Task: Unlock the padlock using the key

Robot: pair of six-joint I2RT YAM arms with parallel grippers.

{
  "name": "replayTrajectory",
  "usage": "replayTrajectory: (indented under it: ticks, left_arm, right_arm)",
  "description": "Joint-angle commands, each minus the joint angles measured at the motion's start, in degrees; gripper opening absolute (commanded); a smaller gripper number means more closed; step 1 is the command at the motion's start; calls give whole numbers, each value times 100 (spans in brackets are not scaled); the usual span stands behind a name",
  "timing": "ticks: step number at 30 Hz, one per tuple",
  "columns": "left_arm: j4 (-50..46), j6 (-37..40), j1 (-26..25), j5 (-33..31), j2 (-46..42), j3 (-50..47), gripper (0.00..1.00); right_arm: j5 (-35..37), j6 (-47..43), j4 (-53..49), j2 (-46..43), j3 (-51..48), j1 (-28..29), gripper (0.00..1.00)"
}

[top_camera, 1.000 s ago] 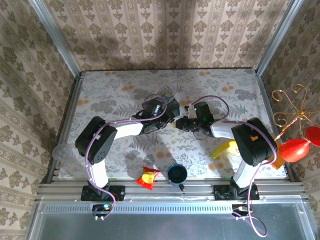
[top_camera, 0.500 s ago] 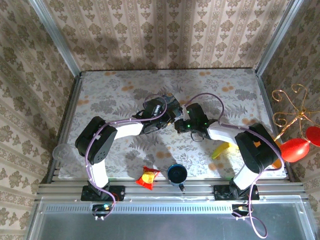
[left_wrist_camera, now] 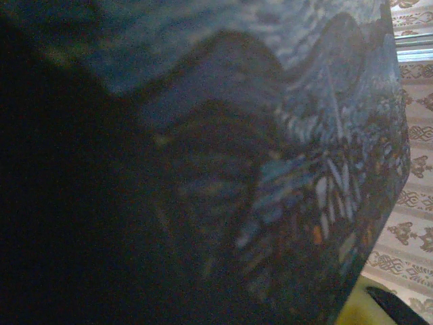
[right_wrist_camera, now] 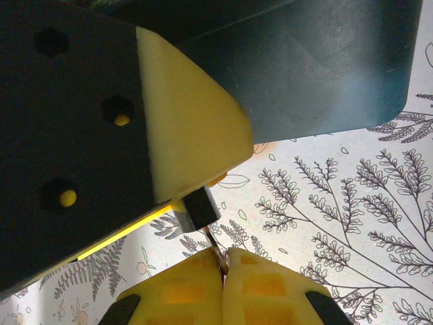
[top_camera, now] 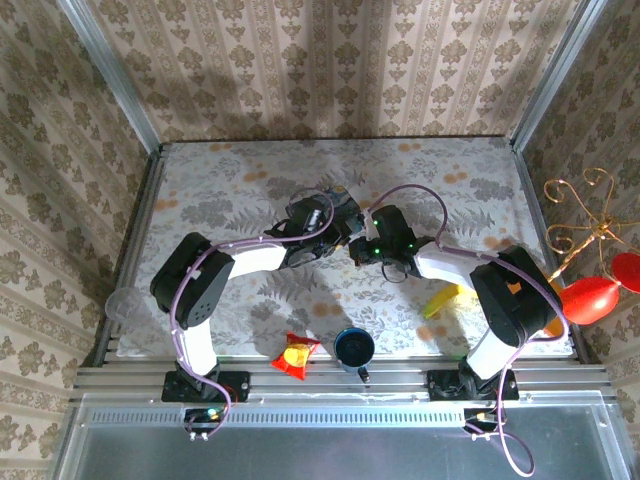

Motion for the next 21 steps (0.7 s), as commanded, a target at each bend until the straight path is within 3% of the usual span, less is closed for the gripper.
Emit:
replayTrajectory:
  ticks: [1, 15, 21]
  left_arm:
    - [-44, -122, -338, 1115, 4, 181, 0]
    - [150, -283, -348, 1133, 39, 21, 0]
    - [269, -307, -346, 1141, 57, -1, 0]
  right_arm:
    - [7, -13, 880, -87, 477, 17, 0]
    - [337, -1022, 367, -235, 505, 17, 0]
    - [266, -735, 347, -166, 588, 12, 0]
